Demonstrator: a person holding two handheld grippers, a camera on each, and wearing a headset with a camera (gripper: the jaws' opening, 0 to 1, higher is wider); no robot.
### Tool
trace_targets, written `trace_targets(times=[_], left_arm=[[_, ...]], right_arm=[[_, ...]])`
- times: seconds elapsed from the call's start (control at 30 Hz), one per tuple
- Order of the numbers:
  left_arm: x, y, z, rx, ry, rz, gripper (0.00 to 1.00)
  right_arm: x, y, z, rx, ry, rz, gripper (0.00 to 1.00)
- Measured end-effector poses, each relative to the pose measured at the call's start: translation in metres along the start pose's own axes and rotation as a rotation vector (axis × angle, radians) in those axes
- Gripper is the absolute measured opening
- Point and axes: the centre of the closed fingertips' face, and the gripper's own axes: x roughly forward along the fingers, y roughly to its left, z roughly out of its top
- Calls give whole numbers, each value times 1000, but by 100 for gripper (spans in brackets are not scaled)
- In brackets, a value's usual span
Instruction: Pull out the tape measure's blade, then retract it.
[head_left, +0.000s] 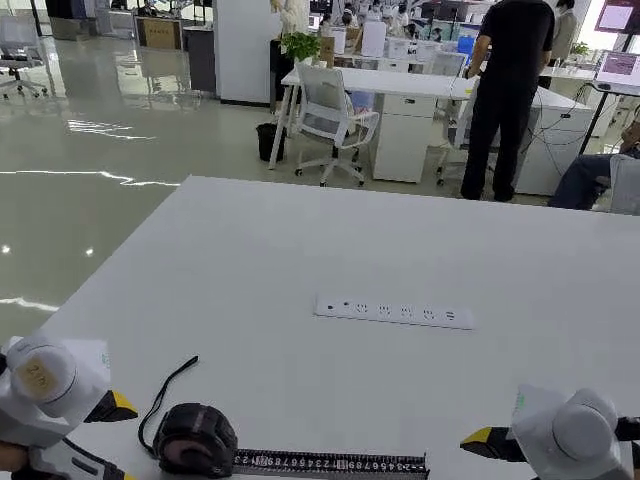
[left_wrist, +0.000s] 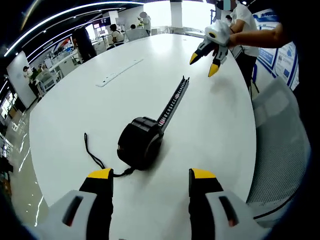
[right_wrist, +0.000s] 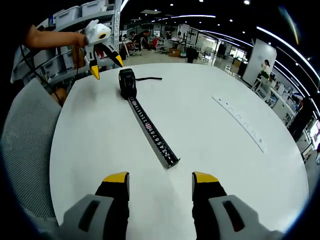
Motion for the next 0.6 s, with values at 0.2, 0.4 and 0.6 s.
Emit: trace_targets(times=[0.2, 0.4, 0.6], left_arm=[[-8, -10, -1, -64, -31, 39, 63], [-15, -19, -1, -98, -53, 61, 66], [-24, -23, 4, -165, -98, 117, 71]], right_arm=[[-7, 9, 1, 45, -11, -33, 56], [-15, 16, 4, 79, -32, -62, 61], [-24, 21, 9, 133, -66, -107, 67]])
